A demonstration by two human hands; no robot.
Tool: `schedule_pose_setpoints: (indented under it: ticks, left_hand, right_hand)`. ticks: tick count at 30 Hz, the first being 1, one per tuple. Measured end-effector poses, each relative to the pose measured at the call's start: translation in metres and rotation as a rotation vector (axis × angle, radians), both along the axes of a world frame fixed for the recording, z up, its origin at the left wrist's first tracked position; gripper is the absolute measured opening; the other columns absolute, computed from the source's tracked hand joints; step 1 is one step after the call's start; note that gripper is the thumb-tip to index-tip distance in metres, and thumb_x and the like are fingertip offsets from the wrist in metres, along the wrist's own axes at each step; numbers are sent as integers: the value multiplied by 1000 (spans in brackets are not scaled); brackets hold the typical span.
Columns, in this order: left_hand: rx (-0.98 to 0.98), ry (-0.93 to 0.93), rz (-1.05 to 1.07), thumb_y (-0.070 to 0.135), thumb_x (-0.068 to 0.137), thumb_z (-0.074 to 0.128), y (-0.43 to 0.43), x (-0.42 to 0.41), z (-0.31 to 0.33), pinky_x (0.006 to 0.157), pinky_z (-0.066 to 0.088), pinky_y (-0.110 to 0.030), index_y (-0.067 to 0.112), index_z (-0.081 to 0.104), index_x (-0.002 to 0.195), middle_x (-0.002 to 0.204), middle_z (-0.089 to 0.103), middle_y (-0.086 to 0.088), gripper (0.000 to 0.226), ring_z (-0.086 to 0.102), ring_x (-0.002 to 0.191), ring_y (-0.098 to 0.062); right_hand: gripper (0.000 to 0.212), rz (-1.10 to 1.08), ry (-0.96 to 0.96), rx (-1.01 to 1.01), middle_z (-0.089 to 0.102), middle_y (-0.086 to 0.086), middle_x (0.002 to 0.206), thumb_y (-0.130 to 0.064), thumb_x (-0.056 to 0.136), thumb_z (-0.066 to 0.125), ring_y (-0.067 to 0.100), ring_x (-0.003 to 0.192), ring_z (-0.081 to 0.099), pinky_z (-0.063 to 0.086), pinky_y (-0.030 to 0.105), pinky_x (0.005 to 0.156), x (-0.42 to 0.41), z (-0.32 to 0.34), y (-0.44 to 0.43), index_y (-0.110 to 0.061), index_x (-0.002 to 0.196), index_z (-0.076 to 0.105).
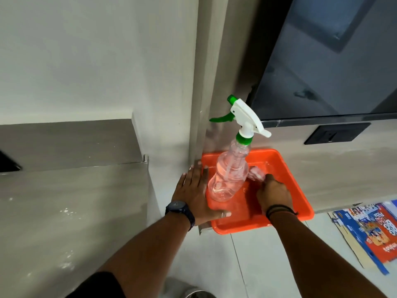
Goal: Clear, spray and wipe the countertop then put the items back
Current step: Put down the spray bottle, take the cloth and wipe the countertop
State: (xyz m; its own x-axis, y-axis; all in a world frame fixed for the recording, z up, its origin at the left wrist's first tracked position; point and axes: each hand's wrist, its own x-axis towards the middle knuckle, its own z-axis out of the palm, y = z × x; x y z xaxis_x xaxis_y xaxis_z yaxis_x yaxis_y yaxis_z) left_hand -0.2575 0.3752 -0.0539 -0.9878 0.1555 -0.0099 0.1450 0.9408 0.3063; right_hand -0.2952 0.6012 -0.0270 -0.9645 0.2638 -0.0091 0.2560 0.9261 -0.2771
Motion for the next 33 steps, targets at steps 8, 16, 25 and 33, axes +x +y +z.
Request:
schedule_pose_setpoints:
  ticks: [8,16,25,33]
  left_hand:
    - [-135,22,6,101,50,32,-86,41,38,108,-22,-61,47,-33,139,151,-40,7,123,-36,139,-24]
    - [-182,-22,141,102,46,29,-259,128,55,109,-17,-62,48,-36,136,150,-41,7,124,-34,140,-24]
    - [-169,-153,283,102,49,33,-416,206,23,113,-16,-55,45,-42,132,149,-42,3,126,-29,142,-28]
    - [-128,-306,287,105,37,39,-409,190,-13,114,-13,-58,38,-30,143,155,-34,3,142,-28,143,-28]
  right_hand:
    - [42,-317,549,-414,63,34,95,-26,77,40,52,84,60,46,49,69,70,44,-58,-1,108,54]
    - [37,-226,456,-499,67,27,105,-22,89,49,48,88,62,47,46,71,154,39,-236,-9,123,55]
    - [45,357,-104,3,54,11,134,-36,95,42,31,120,52,43,39,95,149,5,-368,-18,135,41]
    - [60,389,-120,195,1,4,163,-50,97,9,25,149,-2,1,48,119,133,-42,-388,-29,153,0]
